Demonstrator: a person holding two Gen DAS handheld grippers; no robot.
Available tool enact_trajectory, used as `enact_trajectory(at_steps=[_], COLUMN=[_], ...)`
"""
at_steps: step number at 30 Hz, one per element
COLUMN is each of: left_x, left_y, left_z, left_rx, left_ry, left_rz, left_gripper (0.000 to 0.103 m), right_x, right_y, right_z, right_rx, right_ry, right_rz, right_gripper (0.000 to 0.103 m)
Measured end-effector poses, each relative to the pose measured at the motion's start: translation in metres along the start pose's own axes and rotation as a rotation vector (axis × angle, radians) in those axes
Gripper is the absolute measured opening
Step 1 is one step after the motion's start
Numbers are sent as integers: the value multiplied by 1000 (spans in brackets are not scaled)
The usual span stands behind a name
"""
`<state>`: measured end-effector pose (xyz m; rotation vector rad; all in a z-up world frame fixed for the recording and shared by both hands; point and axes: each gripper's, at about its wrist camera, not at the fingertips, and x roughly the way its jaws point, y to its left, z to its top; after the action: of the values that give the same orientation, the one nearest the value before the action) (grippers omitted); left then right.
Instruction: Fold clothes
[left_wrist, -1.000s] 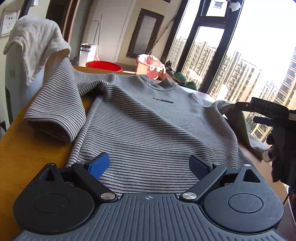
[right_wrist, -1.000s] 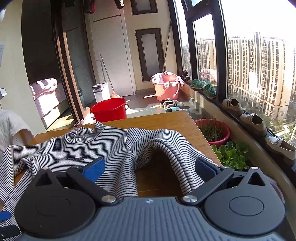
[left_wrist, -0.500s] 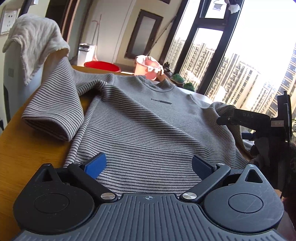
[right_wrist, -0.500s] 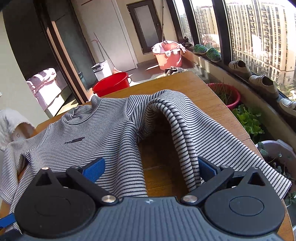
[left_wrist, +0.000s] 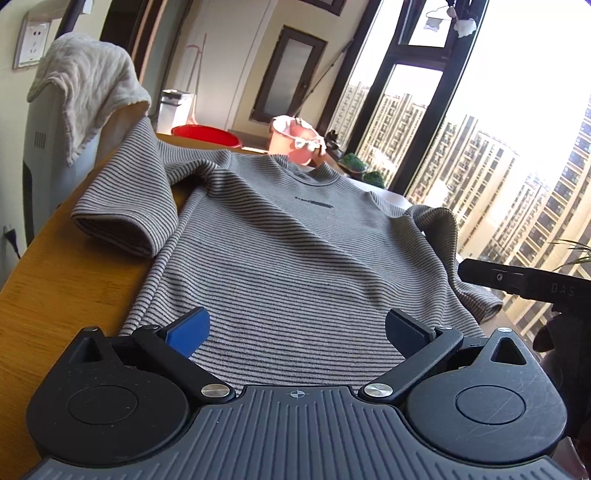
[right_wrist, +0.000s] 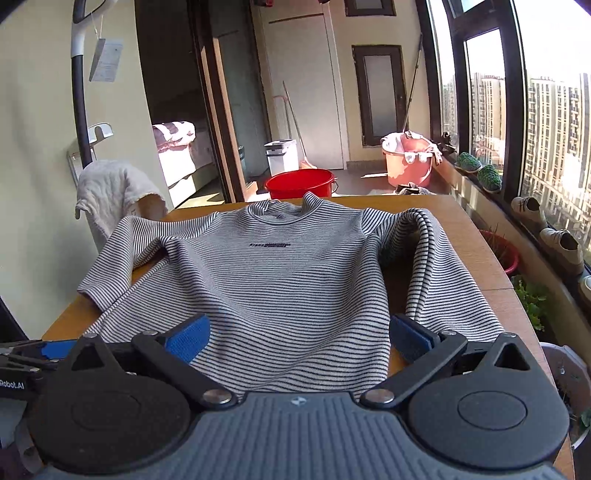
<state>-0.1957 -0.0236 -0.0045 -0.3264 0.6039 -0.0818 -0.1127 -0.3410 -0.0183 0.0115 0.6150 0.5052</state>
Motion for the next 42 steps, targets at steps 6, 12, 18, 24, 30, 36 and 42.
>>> enact_trajectory(at_steps=[6, 12, 18, 24, 30, 36, 42], left_x=[-3, -15, -47, -62, -58, -47, -40], left_y=[-1, -6, -38, -61, -54, -47, -53], left_z=[-11, -15, -33, -59, -74, -84, -89], left_rx=[41, 26, 89, 177, 140, 132, 201], left_ry=[18, -4, -99, -143, -159, -128, -126], left_rz=[28, 79, 155, 215, 276, 283, 329], left_gripper=[103, 103, 103, 103, 103, 103, 103], right_x=[5, -20, -54, -73, -68, -53, -48], right_y=[-16, -13, 14, 38, 39, 46, 50], right_z=[-37, -58, -71, -98, -116, -122, -127], right_rx=[76, 167, 132, 56, 39, 29, 5], right_ry=[70, 51, -8, -102, -126, -107, -115], right_rz=[-82, -147, -169, -230, -256, -255, -256], right_gripper=[103, 103, 103, 103, 103, 103, 103])
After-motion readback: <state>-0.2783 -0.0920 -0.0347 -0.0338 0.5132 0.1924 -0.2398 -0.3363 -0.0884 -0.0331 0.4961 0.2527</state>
